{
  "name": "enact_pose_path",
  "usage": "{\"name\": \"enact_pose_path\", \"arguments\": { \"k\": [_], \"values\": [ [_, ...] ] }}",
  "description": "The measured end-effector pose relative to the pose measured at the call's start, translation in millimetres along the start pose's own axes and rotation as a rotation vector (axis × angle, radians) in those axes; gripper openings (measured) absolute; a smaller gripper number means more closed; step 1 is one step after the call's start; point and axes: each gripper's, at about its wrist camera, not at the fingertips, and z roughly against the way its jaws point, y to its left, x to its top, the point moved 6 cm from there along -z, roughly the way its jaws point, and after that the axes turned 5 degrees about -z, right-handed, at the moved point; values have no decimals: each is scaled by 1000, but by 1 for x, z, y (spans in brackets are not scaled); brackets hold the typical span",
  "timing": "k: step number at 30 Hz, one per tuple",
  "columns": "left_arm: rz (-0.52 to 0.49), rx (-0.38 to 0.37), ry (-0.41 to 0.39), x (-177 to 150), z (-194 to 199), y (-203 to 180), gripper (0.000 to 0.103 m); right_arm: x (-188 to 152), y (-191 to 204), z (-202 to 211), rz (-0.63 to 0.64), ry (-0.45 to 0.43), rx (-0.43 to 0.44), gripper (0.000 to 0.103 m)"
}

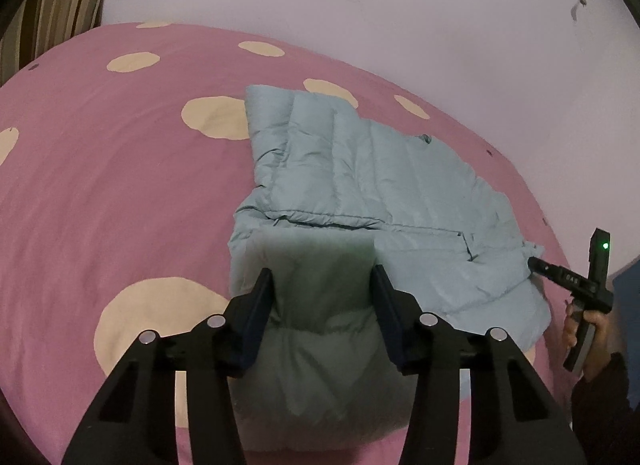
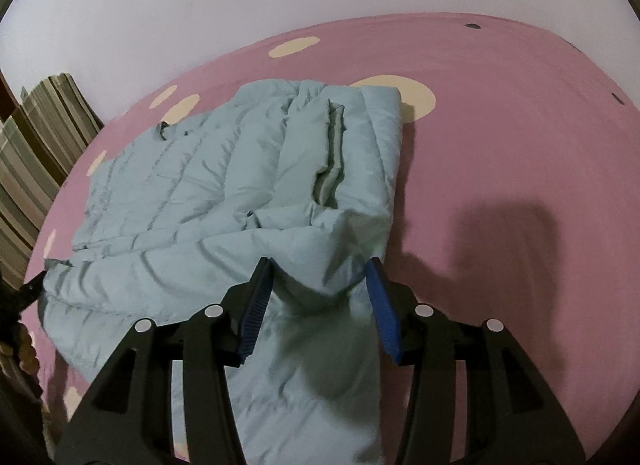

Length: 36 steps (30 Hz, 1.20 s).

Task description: Fold large clothes

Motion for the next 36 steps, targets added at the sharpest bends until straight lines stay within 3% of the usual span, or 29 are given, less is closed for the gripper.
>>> {"name": "enact_pose_path", "arguments": {
  "k": [2,5,6,7,9,11,13,24,30,36],
  "values": [
    [-6,6,4,2,-3,-1,49,3,-3,-3,6,-6,-1,57],
    [-23,21,16,4,-8,-3,35,6,-4,-8,9,3,11,57],
    [-32,28,20,4,-10,-5,27,5,-4,-10,14,12,13,48],
    [-42,32,22,4,-11,-7,22,5,-3,-12,23,14,12,32],
    [-66,49,26,3,-13,-12,7,4,0,-12,55,12,1,19],
    [-90,83,17,3,-13,-18,3,3,1,-7,66,-8,-2,11],
    [-109,107,-5,3,-8,-23,2,0,2,4,68,-40,0,5],
    [-217,207,-172,27,52,-53,1,-3,16,80,92,-222,7,3],
    [-236,251,-248,79,59,-59,1,38,31,95,103,-293,11,3],
    [-272,320,-284,155,30,-58,1,104,38,69,60,-310,25,3]
  ]
}}
